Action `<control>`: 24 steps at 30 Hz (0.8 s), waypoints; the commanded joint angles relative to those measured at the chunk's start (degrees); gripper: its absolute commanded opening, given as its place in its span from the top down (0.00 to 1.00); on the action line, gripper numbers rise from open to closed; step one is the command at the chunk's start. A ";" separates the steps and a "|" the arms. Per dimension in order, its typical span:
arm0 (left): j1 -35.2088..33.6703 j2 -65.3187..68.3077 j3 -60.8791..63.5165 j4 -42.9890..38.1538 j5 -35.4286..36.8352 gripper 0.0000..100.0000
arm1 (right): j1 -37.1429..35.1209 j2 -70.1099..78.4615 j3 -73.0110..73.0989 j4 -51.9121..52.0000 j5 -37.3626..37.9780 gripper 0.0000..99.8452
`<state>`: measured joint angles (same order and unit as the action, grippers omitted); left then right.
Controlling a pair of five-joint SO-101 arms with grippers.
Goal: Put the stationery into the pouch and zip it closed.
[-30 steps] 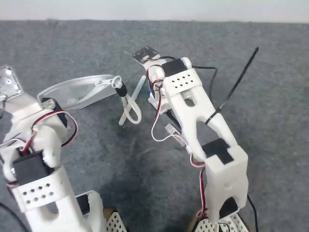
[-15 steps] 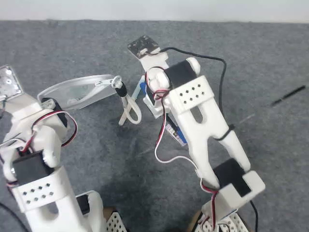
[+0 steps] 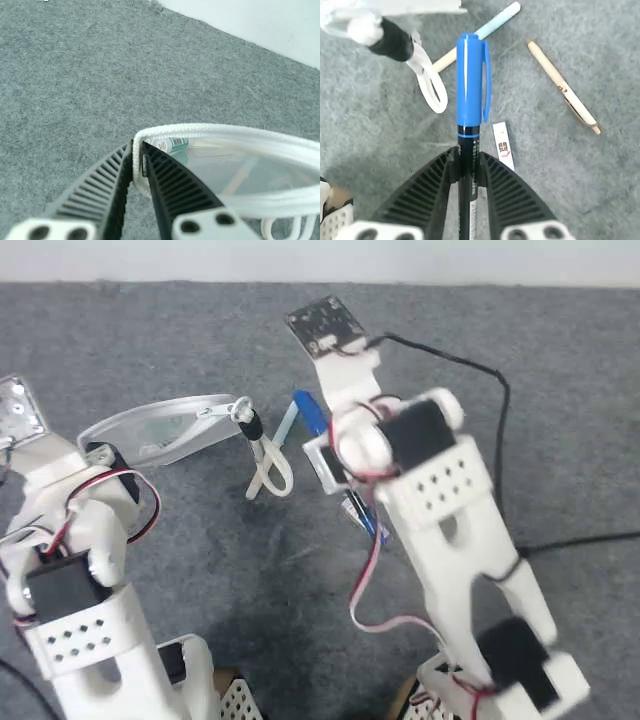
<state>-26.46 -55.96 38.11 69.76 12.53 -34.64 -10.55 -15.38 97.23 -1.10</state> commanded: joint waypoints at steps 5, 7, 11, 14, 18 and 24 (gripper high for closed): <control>-0.18 0.88 0.66 -0.70 -0.53 0.99 | -0.48 -17.27 15.21 -13.85 -2.81 0.99; -0.18 0.88 0.66 -0.70 -0.53 0.99 | -0.48 -19.03 17.67 -16.75 -4.04 0.99; -0.18 0.88 0.66 -0.70 -0.53 0.99 | -0.84 -20.88 21.27 -21.32 -8.18 0.99; -0.18 0.88 0.66 -0.70 -0.53 0.99 | -2.42 -21.85 22.42 -22.64 -10.73 0.99; -0.18 0.88 0.57 -0.70 -0.53 0.99 | -6.02 -24.04 22.42 -22.73 -12.13 0.99; 0.09 0.88 0.66 -0.70 -0.53 0.99 | -10.77 -27.74 22.42 -28.53 -12.13 0.99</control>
<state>-26.46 -55.96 38.11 69.76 12.53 -42.64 -34.02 7.74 73.93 -12.70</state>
